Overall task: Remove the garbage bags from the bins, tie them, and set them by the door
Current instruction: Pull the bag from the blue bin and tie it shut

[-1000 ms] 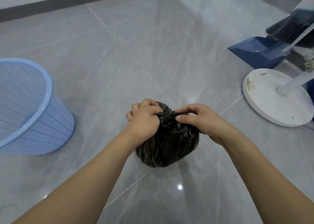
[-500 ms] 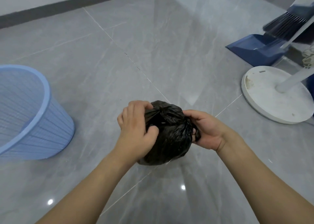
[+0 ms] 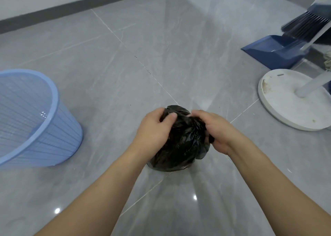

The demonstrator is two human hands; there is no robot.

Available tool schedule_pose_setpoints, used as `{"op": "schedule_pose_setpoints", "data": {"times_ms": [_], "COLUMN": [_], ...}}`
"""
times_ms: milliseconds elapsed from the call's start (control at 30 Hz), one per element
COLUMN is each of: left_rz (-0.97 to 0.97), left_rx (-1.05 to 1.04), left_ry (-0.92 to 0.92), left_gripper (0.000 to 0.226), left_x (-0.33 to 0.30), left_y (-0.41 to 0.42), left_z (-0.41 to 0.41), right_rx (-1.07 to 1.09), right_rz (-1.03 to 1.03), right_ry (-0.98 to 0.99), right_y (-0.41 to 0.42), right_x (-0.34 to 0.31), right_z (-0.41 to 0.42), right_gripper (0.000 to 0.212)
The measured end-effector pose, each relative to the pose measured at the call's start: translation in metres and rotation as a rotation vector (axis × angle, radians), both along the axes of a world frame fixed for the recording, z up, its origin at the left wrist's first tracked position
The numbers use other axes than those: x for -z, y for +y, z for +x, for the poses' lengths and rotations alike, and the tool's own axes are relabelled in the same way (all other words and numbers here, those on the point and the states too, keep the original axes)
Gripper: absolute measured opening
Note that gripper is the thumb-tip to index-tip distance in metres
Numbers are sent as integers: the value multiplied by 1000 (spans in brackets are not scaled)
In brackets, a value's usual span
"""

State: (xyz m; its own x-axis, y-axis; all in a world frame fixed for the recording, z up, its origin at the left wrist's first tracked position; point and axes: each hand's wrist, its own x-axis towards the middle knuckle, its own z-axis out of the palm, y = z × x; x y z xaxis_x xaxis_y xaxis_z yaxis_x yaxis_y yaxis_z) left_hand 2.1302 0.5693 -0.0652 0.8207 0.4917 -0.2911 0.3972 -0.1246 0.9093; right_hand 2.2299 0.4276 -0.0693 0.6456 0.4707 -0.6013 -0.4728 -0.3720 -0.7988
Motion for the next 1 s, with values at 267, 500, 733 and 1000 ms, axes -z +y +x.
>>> {"op": "schedule_pose_setpoints", "data": {"times_ms": [267, 500, 733, 1000], "left_rz": [-749, 242, 575, 626], "left_rx": [-775, 118, 322, 662], "left_ry": [154, 336, 492, 296], "left_gripper": [25, 27, 41, 27], "left_x": [29, 7, 15, 31], "left_y": [61, 32, 37, -1], "left_z": [-24, -20, -28, -32], "right_rx": [-296, -817, -606, 150], "right_rz": [-538, -766, -899, 138], "right_ry": [-1058, -743, -856, 238], "right_y": [-26, -21, -24, 11], "right_x": [19, 11, 3, 0], "right_z": [17, 28, 41, 16], "right_gripper": [45, 52, 57, 35]}}
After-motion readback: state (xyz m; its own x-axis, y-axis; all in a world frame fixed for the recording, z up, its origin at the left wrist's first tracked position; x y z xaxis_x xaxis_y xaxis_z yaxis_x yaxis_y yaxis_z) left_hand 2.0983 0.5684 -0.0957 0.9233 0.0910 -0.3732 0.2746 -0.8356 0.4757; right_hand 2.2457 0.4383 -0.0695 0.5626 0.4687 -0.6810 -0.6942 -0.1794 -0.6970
